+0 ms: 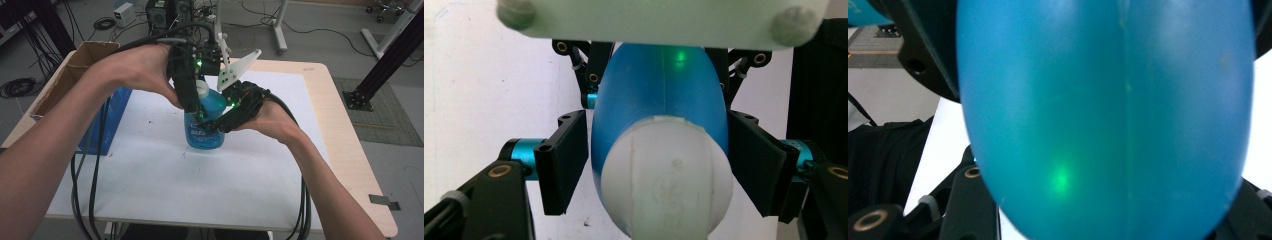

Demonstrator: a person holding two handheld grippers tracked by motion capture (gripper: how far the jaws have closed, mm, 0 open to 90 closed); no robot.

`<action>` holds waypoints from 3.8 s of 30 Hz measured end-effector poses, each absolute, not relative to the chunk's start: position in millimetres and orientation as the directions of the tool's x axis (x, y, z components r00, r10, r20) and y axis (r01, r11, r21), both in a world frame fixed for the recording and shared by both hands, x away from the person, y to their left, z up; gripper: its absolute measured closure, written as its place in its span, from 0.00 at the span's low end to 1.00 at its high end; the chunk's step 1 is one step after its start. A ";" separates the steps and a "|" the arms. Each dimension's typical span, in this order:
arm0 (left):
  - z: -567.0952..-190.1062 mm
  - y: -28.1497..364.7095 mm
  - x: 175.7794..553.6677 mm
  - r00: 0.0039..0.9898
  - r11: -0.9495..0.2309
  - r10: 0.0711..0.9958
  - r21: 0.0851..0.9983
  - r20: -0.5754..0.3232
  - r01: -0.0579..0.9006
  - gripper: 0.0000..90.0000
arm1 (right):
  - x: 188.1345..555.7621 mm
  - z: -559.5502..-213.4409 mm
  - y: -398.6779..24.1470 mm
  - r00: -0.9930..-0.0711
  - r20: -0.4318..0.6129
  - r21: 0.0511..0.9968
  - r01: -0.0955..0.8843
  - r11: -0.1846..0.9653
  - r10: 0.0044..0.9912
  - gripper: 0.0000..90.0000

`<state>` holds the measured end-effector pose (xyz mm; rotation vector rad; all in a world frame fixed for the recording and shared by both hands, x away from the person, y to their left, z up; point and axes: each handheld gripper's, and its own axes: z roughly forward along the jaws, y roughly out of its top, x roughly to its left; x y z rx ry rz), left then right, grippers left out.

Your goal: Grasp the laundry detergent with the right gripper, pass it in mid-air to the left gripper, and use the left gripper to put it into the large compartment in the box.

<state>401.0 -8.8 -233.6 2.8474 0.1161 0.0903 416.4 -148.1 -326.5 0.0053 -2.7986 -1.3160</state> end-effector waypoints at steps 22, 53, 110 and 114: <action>-236.0 -13.0 399.9 0.996 -0.957 0.081 0.283 0.043 0.066 0.43 | 414.5 -328.5 -151.2 -0.998 0.049 0.781 0.019 0.625 -0.031 0.50; -204.6 26.9 395.2 0.982 -0.955 0.179 0.250 0.061 0.159 0.43 | 402.8 -322.8 -182.3 -0.998 0.003 0.658 0.054 0.751 0.069 0.25; -91.0 236.3 402.8 0.716 -0.714 0.692 0.235 0.092 0.660 0.42 | 390.4 -315.9 -276.0 -0.928 -0.187 0.373 0.237 0.897 0.323 0.13; -95.5 243.5 401.2 0.705 -0.706 0.702 0.221 0.094 0.673 0.42 | 390.7 -319.8 -276.8 -0.927 -0.186 0.360 0.243 0.901 0.324 0.13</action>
